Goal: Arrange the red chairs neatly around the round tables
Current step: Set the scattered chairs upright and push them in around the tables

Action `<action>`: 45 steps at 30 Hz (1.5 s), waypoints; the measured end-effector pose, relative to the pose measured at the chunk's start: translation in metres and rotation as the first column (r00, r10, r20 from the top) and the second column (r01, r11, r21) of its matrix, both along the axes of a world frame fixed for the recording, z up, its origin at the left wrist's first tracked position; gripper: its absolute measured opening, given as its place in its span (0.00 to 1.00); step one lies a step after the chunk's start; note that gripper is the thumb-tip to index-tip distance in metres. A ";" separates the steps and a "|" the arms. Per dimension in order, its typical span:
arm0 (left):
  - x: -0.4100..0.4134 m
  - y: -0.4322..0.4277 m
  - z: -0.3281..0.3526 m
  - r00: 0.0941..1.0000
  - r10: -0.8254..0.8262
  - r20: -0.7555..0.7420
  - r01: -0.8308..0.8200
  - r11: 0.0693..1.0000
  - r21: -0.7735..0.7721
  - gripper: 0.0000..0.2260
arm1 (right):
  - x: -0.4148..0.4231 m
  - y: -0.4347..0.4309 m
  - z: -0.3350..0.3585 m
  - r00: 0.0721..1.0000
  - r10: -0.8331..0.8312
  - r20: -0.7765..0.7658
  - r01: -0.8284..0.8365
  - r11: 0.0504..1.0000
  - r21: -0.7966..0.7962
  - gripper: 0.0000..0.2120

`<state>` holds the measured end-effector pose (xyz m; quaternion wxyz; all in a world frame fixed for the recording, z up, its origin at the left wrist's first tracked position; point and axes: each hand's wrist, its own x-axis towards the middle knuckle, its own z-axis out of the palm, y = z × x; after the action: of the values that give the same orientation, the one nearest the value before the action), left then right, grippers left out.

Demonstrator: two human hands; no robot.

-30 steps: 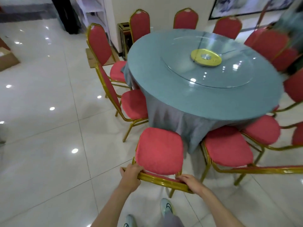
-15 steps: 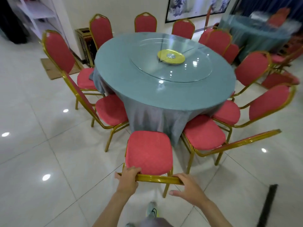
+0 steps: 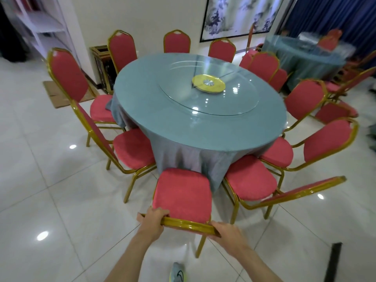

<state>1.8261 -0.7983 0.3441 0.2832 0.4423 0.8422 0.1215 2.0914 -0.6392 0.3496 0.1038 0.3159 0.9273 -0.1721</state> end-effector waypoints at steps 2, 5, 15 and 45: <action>-0.004 0.014 0.001 1.000 0.004 -0.018 -0.004 1.000 0.014 0.18 | -0.005 0.012 0.000 1.000 0.000 0.002 0.000 1.000 0.008 0.16; -0.008 0.039 0.011 1.000 -0.016 -0.010 0.017 0.998 0.067 0.17 | -0.012 0.035 -0.001 1.000 -0.026 0.007 0.026 1.000 -0.015 0.14; -0.034 0.108 -0.003 1.000 0.023 -0.009 -0.022 0.995 0.093 0.21 | -0.037 0.106 -0.006 0.989 -0.146 0.001 0.145 0.987 -0.063 0.12; -0.063 0.126 -0.022 0.993 -0.100 -0.068 0.100 0.995 -0.001 0.24 | -0.021 0.103 -0.020 0.994 -0.050 -0.099 0.046 0.998 -0.046 0.19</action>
<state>1.7632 -0.6726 0.3224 0.2597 0.4883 0.8279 0.0934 2.0704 -0.5365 0.3292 0.0601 0.3267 0.9195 -0.2102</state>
